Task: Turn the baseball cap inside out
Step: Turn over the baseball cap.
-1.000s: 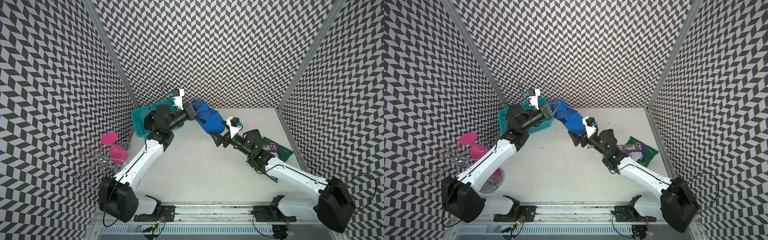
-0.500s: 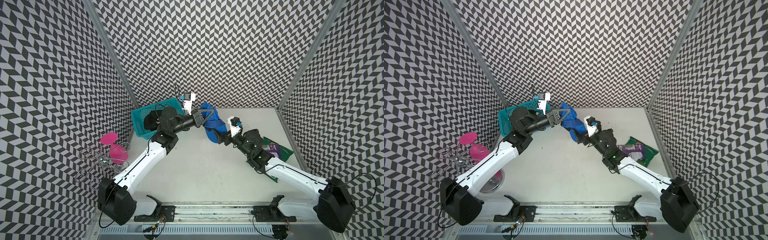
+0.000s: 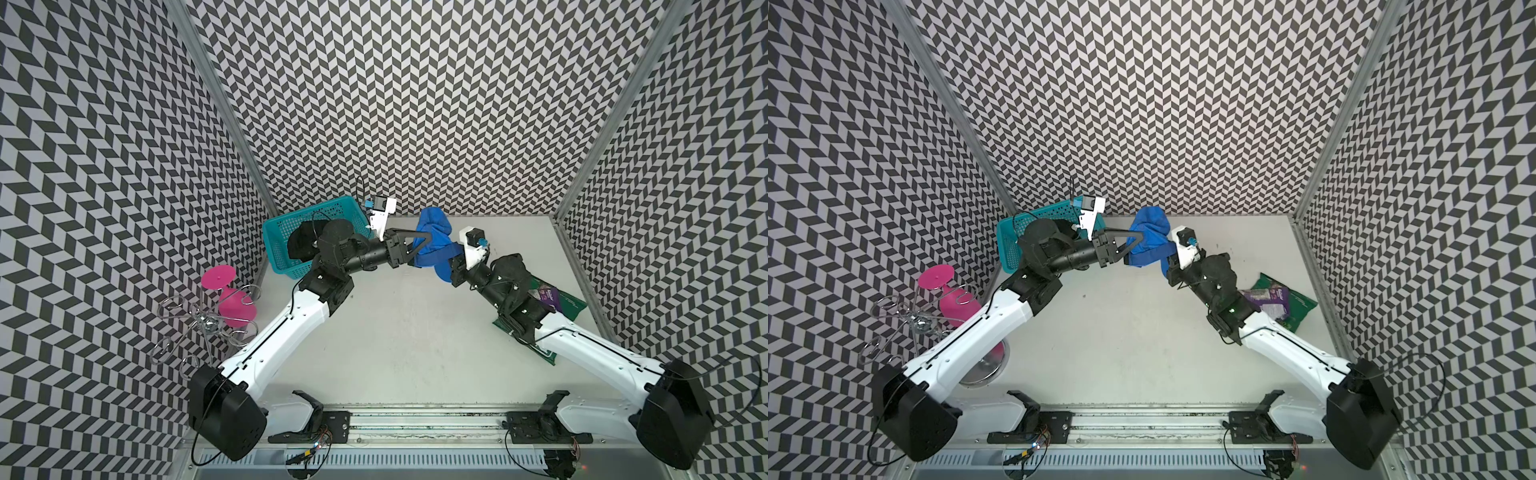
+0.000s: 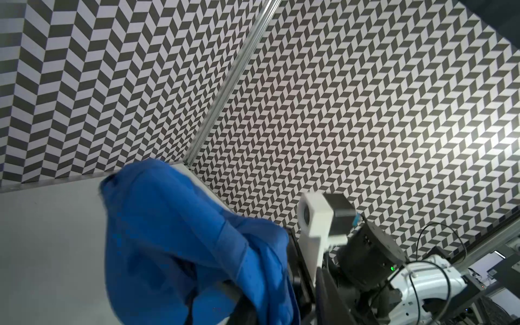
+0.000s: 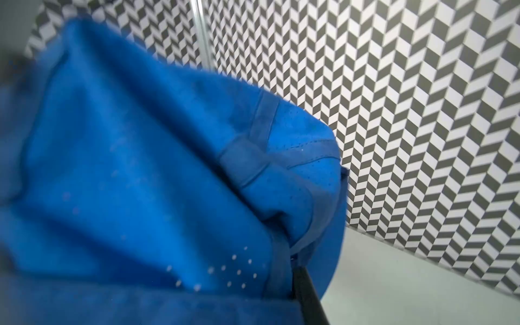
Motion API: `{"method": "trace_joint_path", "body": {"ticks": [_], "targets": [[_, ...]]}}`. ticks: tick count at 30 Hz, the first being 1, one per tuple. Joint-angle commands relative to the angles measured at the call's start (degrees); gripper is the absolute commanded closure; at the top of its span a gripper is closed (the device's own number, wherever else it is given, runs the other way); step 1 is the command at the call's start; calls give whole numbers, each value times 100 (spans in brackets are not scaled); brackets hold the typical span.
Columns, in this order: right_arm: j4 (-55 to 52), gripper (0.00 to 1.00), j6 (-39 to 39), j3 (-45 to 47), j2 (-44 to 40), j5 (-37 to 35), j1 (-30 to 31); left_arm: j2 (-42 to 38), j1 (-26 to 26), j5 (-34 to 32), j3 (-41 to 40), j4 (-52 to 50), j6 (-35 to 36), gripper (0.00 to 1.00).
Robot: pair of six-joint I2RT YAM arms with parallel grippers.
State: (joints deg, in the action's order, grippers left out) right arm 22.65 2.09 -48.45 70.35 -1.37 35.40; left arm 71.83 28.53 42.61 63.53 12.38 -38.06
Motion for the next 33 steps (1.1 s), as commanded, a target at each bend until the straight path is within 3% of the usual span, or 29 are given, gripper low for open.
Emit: {"method": "trace_joint_path", "body": {"ticks": [1,3,7,12,16,21,27,33], "targets": [[707,95,1147,-57,-326,446,-510,-434,-15,144,-317,-17,144,37],[916,100,1537,-16,-386,1030,-915,-736,-186,-190,-341,-506,500,23],[1409,100,1999,7,-490,2720,-1689,-1277,-684,-852,-471,-980,976,6],[2012,100,2618,-207,-688,4396,-2206,-1190,-1043,-570,-768,-393,567,4],[2508,100,3303,-488,-740,5357,-2230,-770,-993,111,-962,878,-165,6],[3616,100,4563,-571,-678,5907,-2200,-397,-707,504,-918,1638,-289,11],[3211,100,4444,-891,-718,6233,-1959,-63,-287,981,-737,2682,-680,14],[3104,100,4425,-1051,-723,6270,-1676,341,-115,959,-584,3122,-932,15]]}}
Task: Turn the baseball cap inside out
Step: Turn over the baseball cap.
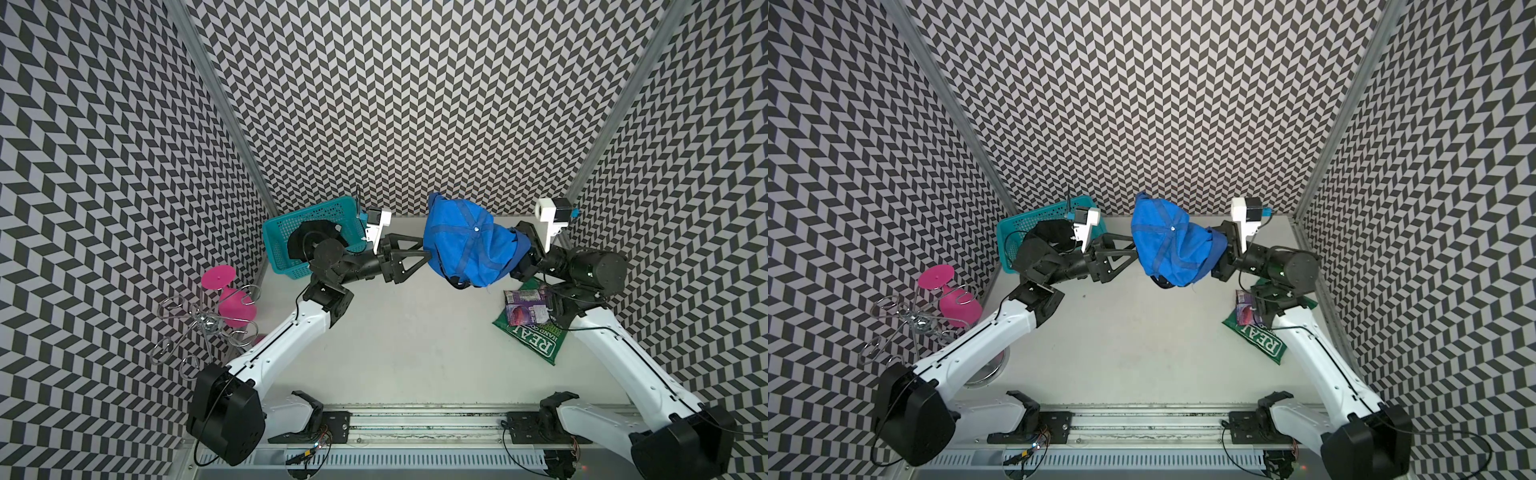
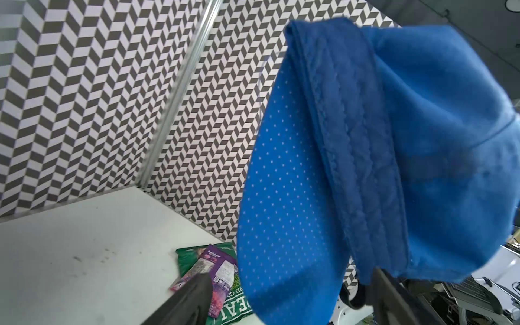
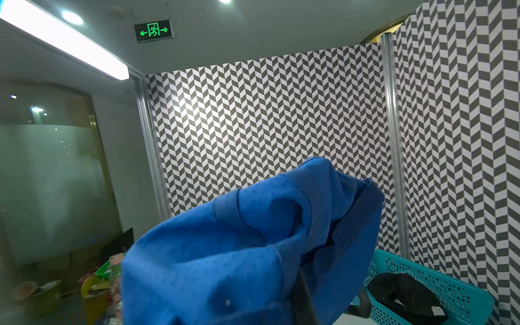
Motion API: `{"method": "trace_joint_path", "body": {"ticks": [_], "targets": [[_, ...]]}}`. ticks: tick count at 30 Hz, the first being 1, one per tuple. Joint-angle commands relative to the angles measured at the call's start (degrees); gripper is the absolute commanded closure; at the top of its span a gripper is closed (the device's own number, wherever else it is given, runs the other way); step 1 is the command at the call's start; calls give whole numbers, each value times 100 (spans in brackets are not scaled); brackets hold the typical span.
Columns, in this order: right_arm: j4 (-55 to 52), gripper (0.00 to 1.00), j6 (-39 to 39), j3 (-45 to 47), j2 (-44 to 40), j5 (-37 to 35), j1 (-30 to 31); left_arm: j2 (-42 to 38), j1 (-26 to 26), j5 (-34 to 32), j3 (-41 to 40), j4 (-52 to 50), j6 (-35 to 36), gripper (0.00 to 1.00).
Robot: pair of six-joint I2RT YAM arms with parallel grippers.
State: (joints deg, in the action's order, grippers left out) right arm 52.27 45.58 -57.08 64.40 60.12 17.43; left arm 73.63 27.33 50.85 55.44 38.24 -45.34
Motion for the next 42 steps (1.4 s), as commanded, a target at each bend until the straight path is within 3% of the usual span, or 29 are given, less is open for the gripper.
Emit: {"method": "trace_joint_path", "body": {"ticks": [1,16,22,28,32,34,36,37,40,42], "targets": [[143,100,74,-214,-136,123,153,232,2,177,247,634,-278,17],[-141,100,31,-273,-105,518,221,691,38,957,642,2510,-1293,36],[-948,100,-702,-127,-122,213,200,610,40,933,551,3383,-1604,52],[-633,98,-405,143,-4,-298,18,418,20,664,173,3735,-1695,70],[-1200,81,-699,149,178,-501,-51,264,-20,370,0,3606,-1550,90],[-1649,60,-983,186,227,-704,-116,132,-67,91,-63,3150,-1197,99],[-2006,30,-1081,287,222,-985,-269,-128,-96,-508,-70,1913,-366,100],[-2154,21,-1086,338,192,-1108,-368,-278,-88,-899,-52,1204,139,100],[-2754,11,-1403,600,-27,-1871,-606,-661,-60,-2604,71,-780,1221,100],[-3390,8,-1812,826,-233,-3079,-613,-794,-61,-3386,143,-1485,1521,100]]}}
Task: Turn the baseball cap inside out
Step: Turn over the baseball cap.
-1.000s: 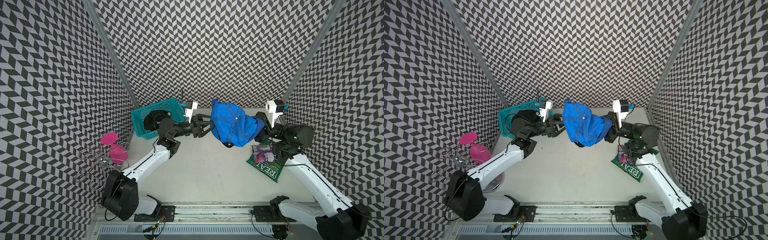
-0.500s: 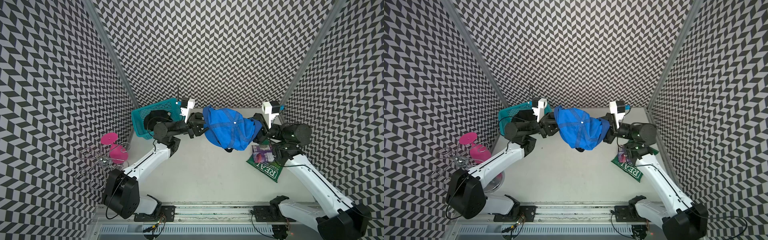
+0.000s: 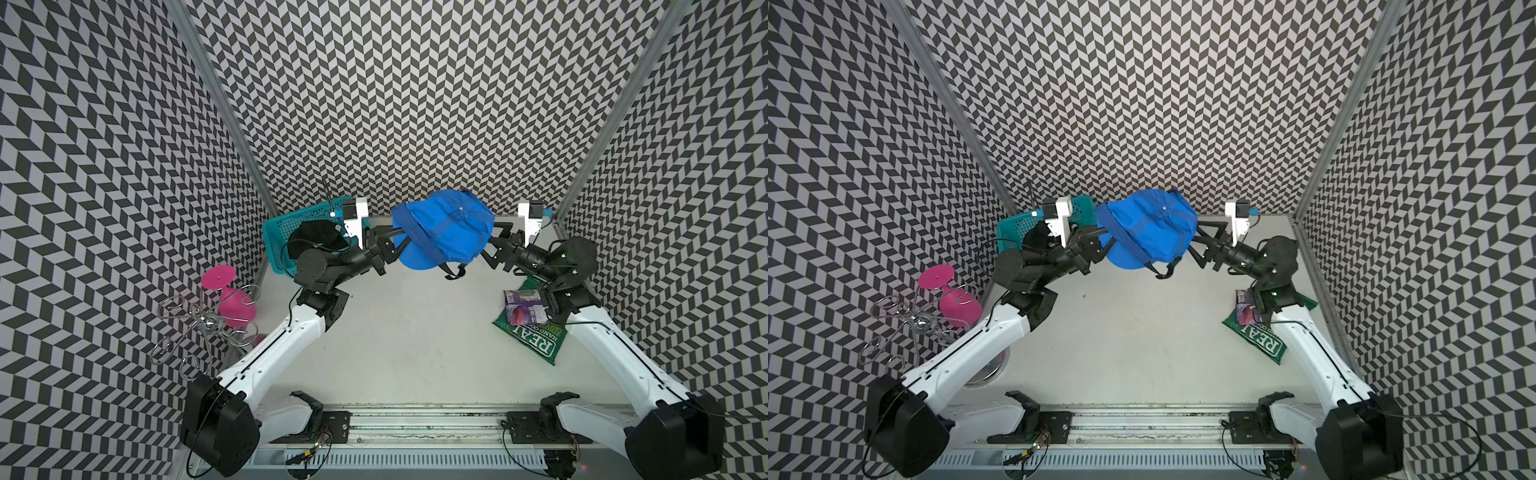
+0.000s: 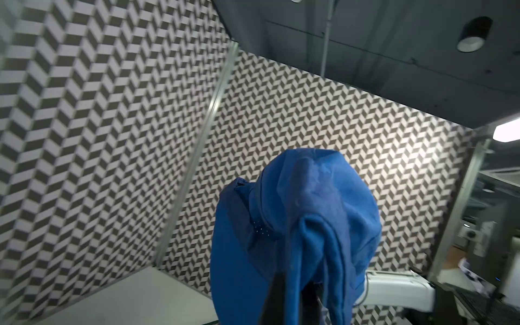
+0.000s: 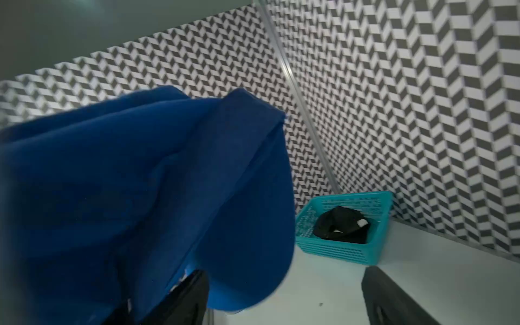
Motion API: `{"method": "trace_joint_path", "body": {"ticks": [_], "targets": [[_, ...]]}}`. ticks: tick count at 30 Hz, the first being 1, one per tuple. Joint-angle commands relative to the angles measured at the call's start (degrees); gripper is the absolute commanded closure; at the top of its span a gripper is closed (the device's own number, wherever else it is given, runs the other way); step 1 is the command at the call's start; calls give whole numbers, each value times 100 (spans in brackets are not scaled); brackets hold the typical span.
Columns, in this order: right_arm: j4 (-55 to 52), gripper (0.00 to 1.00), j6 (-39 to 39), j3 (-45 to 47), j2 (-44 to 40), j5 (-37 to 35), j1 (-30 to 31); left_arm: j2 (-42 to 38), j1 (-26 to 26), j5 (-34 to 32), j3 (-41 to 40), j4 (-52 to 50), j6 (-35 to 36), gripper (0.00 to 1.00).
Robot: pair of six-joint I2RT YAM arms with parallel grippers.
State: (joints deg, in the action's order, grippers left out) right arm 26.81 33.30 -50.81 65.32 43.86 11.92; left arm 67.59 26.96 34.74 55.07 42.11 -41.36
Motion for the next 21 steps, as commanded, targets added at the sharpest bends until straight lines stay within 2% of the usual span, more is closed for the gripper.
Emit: {"method": "trace_joint_path", "body": {"ticks": [1,2,5,7,12,17,21], "targets": [[-1114,7,-714,289,-410,-2023,-67,-215,-23,-2032,243,-2136,1168,100],[-1256,7,-901,382,-501,-2397,-67,-212,-17,-2211,325,-2377,1206,100],[-1288,1,-1367,626,-846,-2898,6,-76,9,-2548,673,-3112,1189,100],[-1102,0,-1757,743,-1127,-3366,313,44,117,-2678,867,-3418,1132,100],[271,0,-3419,1295,-1592,-5362,2134,407,766,-3446,1401,-3995,1449,100],[1264,0,-4261,1329,-1191,-6224,3200,884,1518,-4487,2141,-4727,2254,100],[1832,0,-4616,1231,-719,-6565,3601,1138,2021,-5038,2530,-5005,2729,100]]}}
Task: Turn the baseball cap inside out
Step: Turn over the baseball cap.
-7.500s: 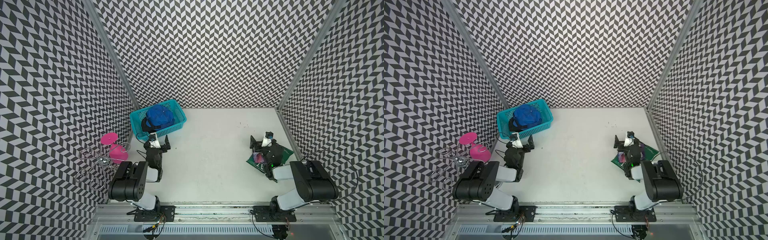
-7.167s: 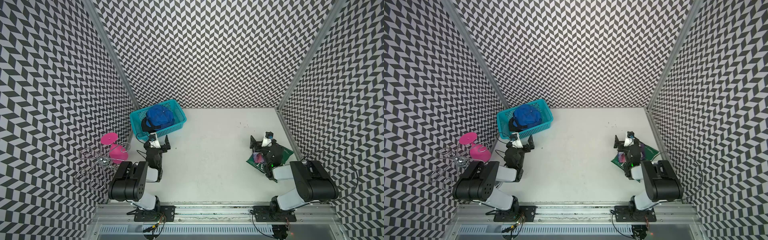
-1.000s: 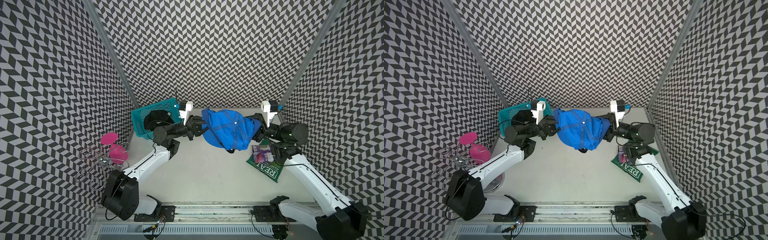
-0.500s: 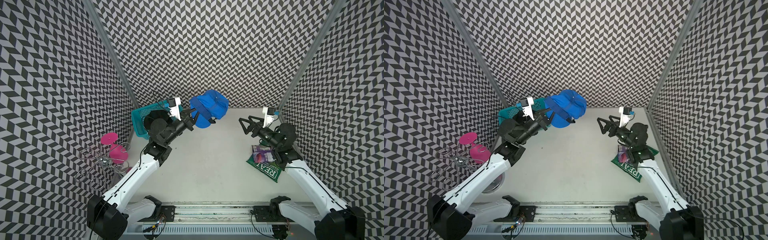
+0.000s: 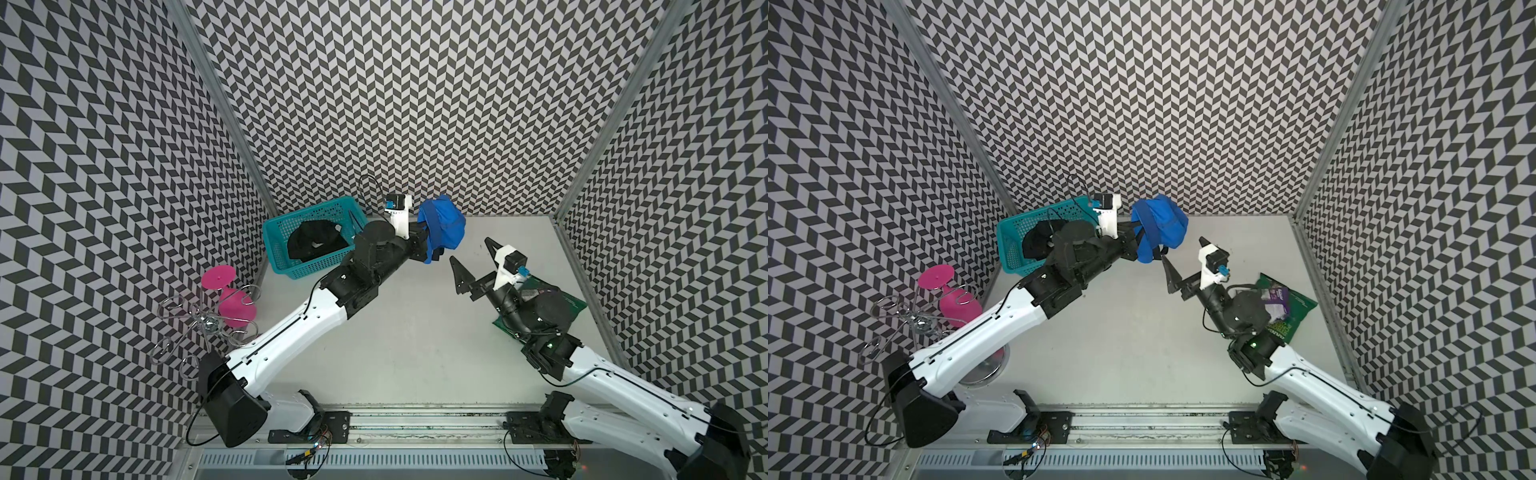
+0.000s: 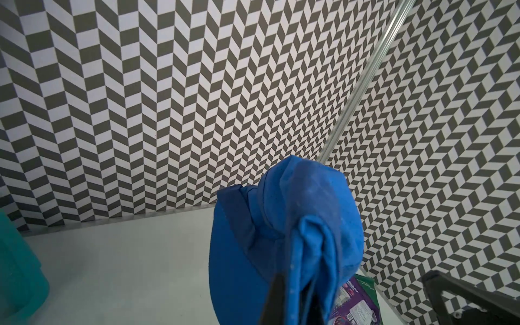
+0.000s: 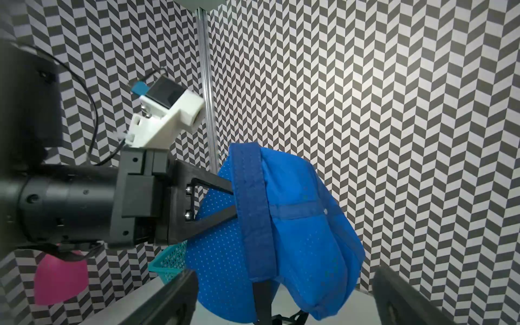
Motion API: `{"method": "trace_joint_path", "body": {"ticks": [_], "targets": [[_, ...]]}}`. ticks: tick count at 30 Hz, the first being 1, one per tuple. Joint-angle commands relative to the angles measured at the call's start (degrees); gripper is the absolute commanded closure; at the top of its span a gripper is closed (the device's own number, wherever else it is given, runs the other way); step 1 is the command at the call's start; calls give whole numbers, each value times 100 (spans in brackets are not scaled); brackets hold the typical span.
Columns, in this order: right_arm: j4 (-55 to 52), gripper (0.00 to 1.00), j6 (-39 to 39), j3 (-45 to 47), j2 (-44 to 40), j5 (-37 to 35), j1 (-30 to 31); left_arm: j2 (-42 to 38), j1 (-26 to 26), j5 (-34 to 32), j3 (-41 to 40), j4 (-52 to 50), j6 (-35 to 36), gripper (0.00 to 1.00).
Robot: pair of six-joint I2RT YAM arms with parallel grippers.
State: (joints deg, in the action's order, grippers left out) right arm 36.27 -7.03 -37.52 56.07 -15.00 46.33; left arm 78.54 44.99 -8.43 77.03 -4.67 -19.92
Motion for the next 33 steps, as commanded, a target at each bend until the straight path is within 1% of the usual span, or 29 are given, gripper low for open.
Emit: {"method": "trace_joint_path", "body": {"ticks": [1,5,9,13,15,17,20,24,29,33], "targets": [[954,0,-605,-120,320,-725,178,77,330,-836,408,-351,690,100],[1143,0,-680,-182,616,-1035,273,189,665,-1080,603,-385,943,100],[1496,0,-882,-168,853,-1488,333,275,876,-985,725,-366,1053,100],[1743,0,-1185,-277,1184,-2266,351,336,1067,-1013,813,-394,1186,100],[1881,0,-1370,-309,1336,-2699,346,332,1138,-1192,830,-414,1259,100],[2076,0,-1613,-268,1473,-2963,343,305,1170,-1421,848,-434,1316,100],[2208,0,-1738,-178,1582,-3092,343,230,1170,-1589,848,-373,1366,100],[2373,0,-1881,-105,1713,-3230,347,153,1170,-1660,870,-281,1370,100],[3079,0,-2558,-60,1875,-3443,346,196,1170,-1665,980,-359,1310,100],[3488,0,-3034,-184,1831,-3467,342,271,1170,-1652,963,-483,1256,100]]}}
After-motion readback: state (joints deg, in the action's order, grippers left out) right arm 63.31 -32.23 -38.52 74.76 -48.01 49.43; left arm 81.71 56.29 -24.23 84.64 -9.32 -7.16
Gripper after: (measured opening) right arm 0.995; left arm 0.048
